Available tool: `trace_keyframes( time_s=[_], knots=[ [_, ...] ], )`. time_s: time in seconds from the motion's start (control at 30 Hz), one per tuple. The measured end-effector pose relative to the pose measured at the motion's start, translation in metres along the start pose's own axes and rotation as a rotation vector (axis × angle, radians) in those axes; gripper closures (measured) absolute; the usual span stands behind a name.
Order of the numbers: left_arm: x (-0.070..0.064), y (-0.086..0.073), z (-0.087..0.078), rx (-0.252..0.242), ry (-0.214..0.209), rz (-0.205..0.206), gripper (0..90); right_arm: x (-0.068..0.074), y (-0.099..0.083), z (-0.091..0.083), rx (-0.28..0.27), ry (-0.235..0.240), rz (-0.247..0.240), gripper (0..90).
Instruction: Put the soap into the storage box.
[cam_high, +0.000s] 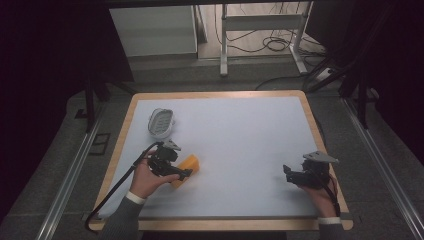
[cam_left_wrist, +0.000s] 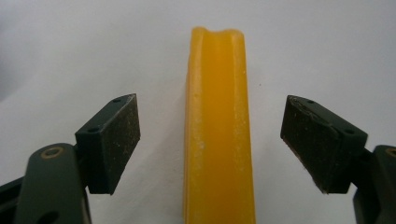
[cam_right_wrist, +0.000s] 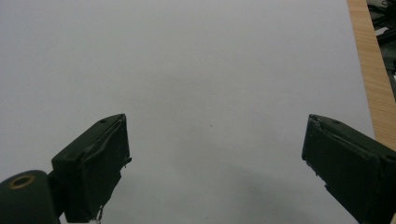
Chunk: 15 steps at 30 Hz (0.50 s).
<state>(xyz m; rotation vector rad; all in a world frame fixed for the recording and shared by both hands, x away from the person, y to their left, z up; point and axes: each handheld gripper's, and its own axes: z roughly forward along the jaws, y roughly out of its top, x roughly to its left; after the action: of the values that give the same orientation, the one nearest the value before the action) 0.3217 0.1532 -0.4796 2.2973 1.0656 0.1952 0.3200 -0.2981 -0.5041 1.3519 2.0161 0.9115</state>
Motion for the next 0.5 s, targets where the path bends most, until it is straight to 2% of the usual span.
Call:
trace_keyframes(
  time_s=[0.5],
  knots=[
    [-0.004,0.000,0.020,0.061,0.051,-0.018,34.8,-0.001,-0.001,0.001,0.012,-0.005,-0.004,7.5]
  ],
)
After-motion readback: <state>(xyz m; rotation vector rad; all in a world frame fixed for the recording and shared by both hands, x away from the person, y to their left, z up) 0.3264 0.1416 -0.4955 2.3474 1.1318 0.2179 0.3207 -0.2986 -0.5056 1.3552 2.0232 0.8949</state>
